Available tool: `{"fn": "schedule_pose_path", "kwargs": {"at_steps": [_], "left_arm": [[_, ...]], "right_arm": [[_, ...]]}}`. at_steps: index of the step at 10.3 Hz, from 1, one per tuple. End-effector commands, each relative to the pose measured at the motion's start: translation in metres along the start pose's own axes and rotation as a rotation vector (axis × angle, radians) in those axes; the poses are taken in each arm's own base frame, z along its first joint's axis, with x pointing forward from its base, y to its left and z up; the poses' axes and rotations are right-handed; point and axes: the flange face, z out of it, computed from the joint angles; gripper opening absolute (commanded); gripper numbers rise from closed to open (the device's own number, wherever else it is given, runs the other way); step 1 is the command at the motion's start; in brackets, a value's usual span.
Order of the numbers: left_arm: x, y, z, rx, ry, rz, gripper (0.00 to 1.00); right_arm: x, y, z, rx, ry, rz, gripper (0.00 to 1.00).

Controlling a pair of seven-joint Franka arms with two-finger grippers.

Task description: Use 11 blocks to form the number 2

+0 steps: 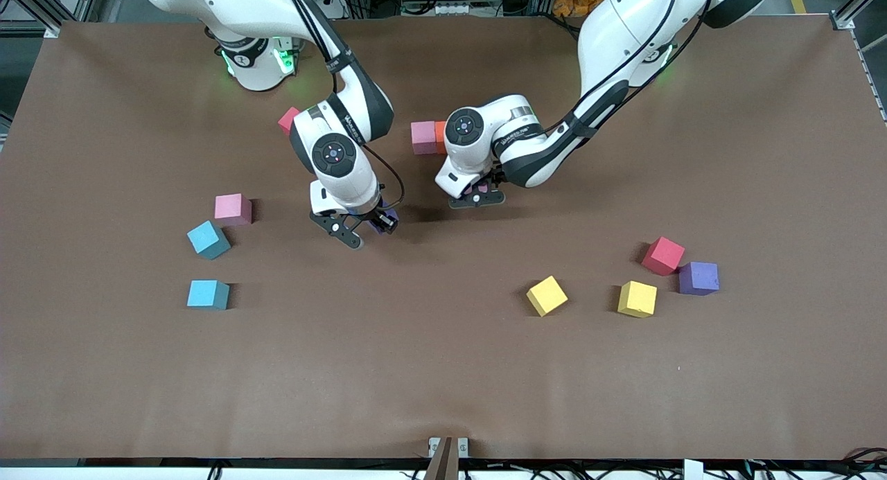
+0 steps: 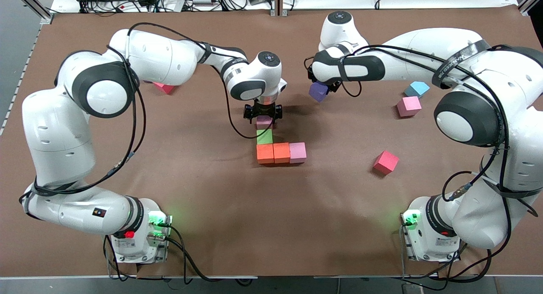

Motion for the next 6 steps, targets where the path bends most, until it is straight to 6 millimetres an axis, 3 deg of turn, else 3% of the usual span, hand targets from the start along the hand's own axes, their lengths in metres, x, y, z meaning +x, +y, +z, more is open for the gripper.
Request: {"fn": "schedule_pose_path", "kwargs": {"at_steps": [1, 4, 6], "left_arm": [[0.000, 0.001, -0.011, 0.010, 0.045, -0.002, 1.00], [0.007, 0.003, -0.034, -0.019, 0.069, -0.021, 1.00], [0.014, -0.004, -0.061, -0.038, 0.109, -0.039, 1.00]], "right_arm": [[-0.004, 0.002, -0.002, 0.004, 0.008, 0.003, 0.00], [-0.014, -0.002, -0.001, 0.012, 0.007, 0.043, 0.00], [-0.022, -0.007, 0.001, 0.020, 0.011, 0.093, 0.00]]}}
